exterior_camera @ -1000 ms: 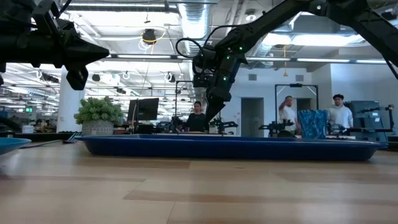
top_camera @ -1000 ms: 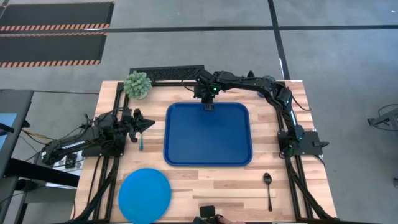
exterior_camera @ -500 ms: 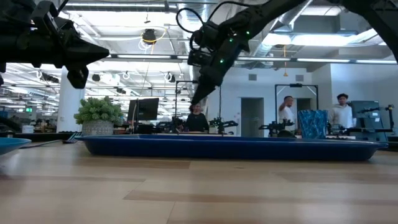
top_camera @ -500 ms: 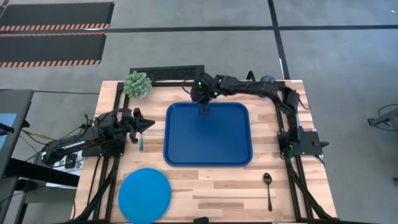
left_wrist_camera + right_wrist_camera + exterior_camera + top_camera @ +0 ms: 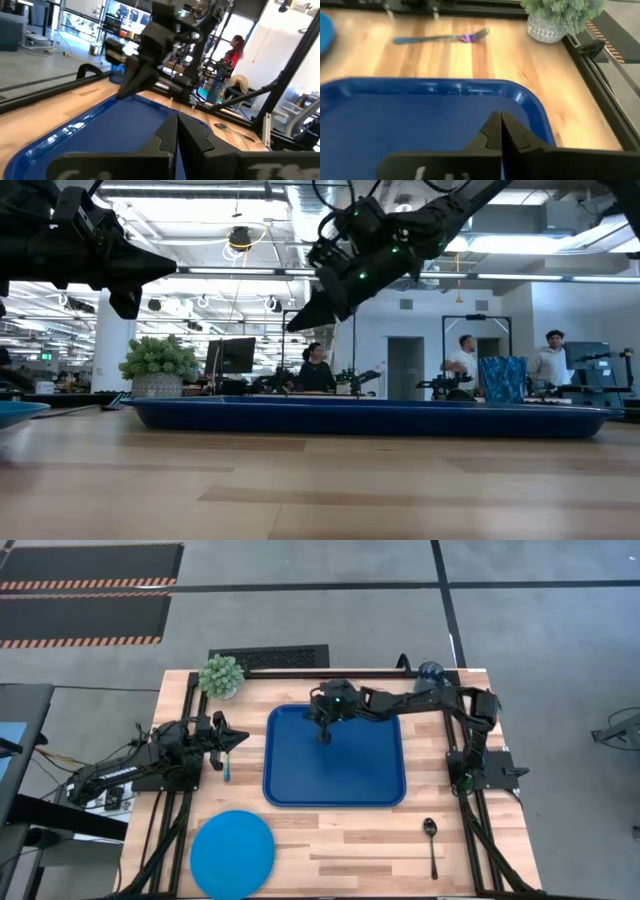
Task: Pick and place plate/cup/fork/spoon on tray
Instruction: Adjust the blue tray on the table
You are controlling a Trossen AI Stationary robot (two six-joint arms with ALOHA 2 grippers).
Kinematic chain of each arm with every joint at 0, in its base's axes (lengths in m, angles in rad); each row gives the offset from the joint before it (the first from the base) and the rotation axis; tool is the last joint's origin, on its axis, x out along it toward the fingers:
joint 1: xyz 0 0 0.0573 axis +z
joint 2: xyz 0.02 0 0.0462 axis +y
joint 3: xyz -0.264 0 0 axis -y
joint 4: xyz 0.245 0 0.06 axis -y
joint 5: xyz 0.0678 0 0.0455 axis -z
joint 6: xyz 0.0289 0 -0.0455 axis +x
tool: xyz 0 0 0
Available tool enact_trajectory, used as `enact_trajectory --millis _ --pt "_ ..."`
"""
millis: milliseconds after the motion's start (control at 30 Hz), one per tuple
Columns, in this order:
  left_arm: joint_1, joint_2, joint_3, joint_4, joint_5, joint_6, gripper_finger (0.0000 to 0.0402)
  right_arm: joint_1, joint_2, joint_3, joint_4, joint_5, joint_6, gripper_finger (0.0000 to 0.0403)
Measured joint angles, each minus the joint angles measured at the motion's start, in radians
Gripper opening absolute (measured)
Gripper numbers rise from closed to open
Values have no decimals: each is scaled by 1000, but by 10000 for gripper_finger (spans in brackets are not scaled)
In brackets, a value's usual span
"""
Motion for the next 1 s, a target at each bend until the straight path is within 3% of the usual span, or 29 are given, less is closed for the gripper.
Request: enact_trajectory --millis 267,500,633,867,1000 --pt "0 0 0 -1 4 15 0 57 -128 -99 -233 14 127 8" --pt "0 0 0 -1 7 15 0 130 -185 -108 -463 119 191 3" --pt "0 0 0 -1 7 15 0 156 -192 -209 -377 125 244 3" --pt "0 0 0 0 7 15 0 190 -214 -393 -15 171 342 3" --pt "0 0 0 0 8 8 0 209 -248 -442 32 199 378 3"
